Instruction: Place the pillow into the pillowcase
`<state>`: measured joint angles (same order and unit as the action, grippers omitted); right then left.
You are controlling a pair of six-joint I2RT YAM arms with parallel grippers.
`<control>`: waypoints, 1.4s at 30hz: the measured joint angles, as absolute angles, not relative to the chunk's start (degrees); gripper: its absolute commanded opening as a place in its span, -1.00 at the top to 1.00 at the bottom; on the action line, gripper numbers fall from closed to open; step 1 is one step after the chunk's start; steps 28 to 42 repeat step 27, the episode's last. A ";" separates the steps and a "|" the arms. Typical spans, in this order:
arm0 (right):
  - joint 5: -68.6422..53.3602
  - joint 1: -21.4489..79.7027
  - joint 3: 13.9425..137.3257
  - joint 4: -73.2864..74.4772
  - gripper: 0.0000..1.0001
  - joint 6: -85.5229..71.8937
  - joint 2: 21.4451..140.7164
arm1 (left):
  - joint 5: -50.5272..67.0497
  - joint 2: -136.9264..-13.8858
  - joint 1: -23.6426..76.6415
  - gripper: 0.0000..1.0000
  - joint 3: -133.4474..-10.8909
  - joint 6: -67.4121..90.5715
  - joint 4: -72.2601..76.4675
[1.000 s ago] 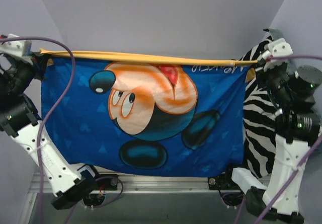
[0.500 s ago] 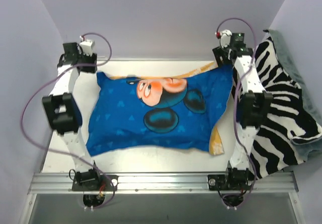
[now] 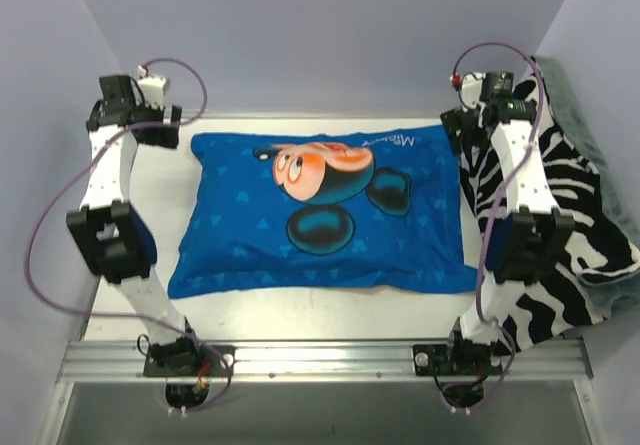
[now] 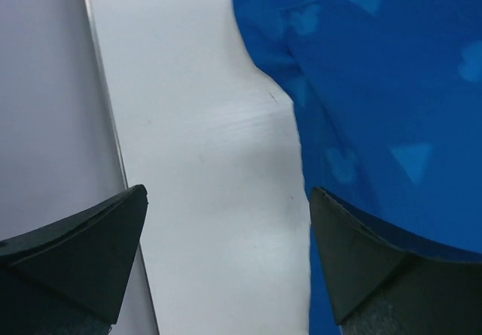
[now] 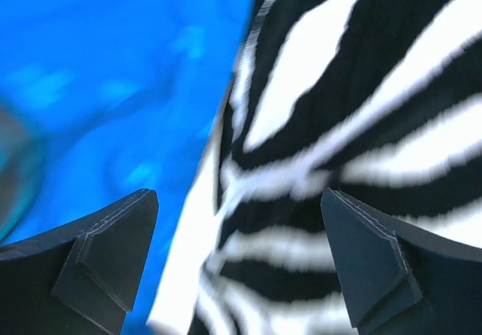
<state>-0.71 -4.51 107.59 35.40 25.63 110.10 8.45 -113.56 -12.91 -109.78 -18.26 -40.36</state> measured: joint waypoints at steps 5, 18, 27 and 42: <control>-8.67 -2.46 101.91 43.09 -1.00 24.77 96.79 | 13.08 -95.96 -8.51 -0.95 -96.66 -21.78 -44.01; -26.06 -0.69 69.49 49.91 -1.00 13.56 81.34 | 18.96 -77.34 -1.08 -0.95 -71.83 -17.02 -50.46; -27.73 4.29 60.95 45.74 -1.00 8.36 75.81 | 17.45 -75.22 -0.82 -0.95 -62.24 -14.02 -49.36; -27.73 4.29 60.95 45.74 -1.00 8.36 75.81 | 17.45 -75.22 -0.82 -0.95 -62.24 -14.02 -49.36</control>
